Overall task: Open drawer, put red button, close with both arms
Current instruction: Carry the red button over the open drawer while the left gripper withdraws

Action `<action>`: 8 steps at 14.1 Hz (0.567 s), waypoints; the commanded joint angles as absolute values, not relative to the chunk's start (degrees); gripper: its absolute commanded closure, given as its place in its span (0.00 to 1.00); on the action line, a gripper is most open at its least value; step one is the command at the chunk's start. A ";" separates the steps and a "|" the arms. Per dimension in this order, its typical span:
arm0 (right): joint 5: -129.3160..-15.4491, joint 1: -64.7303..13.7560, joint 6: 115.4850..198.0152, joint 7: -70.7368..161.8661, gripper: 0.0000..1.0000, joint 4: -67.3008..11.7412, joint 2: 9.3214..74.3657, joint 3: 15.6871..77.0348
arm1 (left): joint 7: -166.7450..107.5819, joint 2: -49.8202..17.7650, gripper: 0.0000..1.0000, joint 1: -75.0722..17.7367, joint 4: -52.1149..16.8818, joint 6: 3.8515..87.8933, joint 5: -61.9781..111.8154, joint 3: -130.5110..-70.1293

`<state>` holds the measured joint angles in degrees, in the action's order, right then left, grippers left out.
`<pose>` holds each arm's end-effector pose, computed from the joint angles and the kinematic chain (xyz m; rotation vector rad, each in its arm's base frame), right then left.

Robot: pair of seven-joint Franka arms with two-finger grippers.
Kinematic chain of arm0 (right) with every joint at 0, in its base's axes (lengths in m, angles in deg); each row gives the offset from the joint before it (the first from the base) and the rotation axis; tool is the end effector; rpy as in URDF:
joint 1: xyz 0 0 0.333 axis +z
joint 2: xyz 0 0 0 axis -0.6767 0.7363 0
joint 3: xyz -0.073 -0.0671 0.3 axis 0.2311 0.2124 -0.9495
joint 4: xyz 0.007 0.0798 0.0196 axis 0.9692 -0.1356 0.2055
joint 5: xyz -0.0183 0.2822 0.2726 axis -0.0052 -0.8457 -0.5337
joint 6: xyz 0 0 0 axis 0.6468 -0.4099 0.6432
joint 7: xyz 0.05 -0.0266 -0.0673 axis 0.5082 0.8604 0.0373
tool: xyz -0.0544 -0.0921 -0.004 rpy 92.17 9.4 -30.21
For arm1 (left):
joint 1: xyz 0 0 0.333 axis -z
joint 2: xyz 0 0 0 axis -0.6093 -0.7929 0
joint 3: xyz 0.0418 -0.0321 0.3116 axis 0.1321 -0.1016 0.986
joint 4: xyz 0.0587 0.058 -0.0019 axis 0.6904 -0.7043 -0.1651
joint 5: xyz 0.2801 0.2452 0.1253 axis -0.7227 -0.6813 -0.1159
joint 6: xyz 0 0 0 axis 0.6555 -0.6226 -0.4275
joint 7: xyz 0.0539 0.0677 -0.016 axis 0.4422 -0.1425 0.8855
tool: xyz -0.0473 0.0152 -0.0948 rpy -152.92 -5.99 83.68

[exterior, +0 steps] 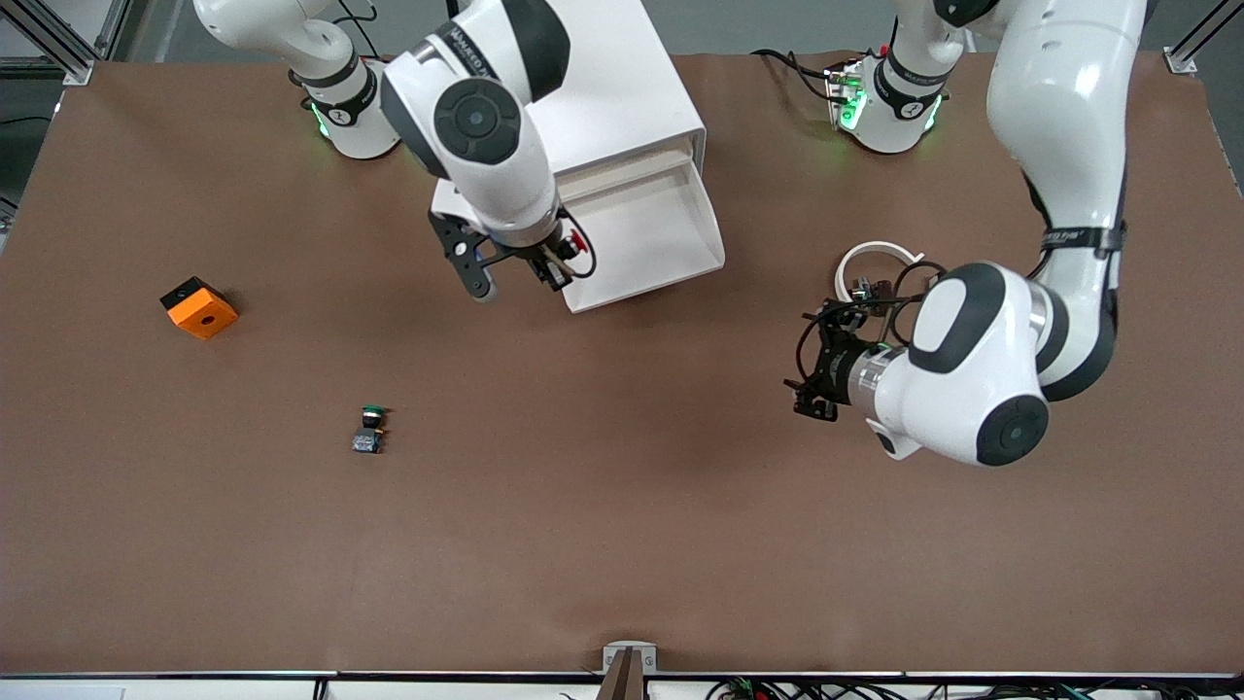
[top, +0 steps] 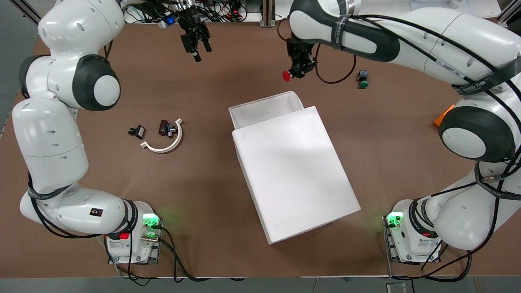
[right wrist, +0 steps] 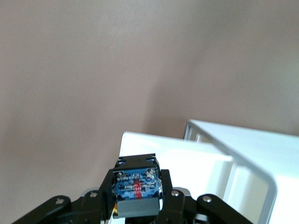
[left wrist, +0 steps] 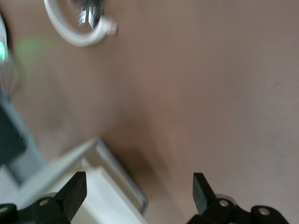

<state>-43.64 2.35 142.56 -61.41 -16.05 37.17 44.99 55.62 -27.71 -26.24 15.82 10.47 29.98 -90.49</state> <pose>0.4806 0.4397 0.4665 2.6404 -1.6129 -0.2105 0.6512 -0.2357 0.4028 -2.3572 -1.7522 0.7350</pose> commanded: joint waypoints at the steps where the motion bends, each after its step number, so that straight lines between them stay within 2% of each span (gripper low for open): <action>1: -44.33 7.32 144.31 -69.30 1.00 -16.03 37.45 45.83 | 43.74 -22.24 0.00 -26.47 14.16 10.27 21.67 -90.35; 6: -44.06 13.48 150.01 -79.95 1.00 -16.12 41.92 45.83 | 13.42 -16.61 0.00 -26.91 13.45 10.01 10.92 -89.91; 8: -42.93 14.89 152.04 -83.38 1.00 -16.12 43.86 45.83 | 4.09 -15.02 0.00 -30.06 13.45 9.92 10.74 -90.43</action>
